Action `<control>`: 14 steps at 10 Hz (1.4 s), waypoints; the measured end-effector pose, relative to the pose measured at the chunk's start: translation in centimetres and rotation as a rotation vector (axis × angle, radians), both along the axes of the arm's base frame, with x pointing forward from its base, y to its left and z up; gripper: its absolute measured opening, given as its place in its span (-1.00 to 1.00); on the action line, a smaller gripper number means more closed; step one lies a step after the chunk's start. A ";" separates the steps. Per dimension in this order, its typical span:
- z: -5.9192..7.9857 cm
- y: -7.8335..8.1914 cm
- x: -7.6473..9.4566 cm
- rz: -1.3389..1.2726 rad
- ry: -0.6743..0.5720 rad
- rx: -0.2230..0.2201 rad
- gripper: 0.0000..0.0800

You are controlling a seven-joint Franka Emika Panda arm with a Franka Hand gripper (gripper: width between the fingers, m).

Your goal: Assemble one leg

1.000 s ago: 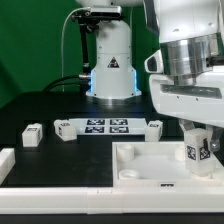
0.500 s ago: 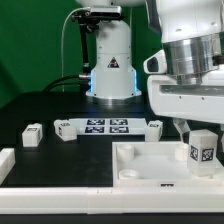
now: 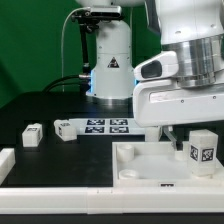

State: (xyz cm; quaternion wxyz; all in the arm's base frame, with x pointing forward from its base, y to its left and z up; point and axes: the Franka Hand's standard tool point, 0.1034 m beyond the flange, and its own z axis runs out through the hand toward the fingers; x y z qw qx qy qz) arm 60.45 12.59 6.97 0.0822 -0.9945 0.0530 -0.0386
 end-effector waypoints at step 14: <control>-0.1 -0.5 0.4 -0.030 -0.038 -0.045 -0.26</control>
Offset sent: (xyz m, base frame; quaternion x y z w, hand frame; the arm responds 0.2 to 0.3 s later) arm 0.0072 -0.0069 0.0041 -0.0220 0.0312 -0.2644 0.9637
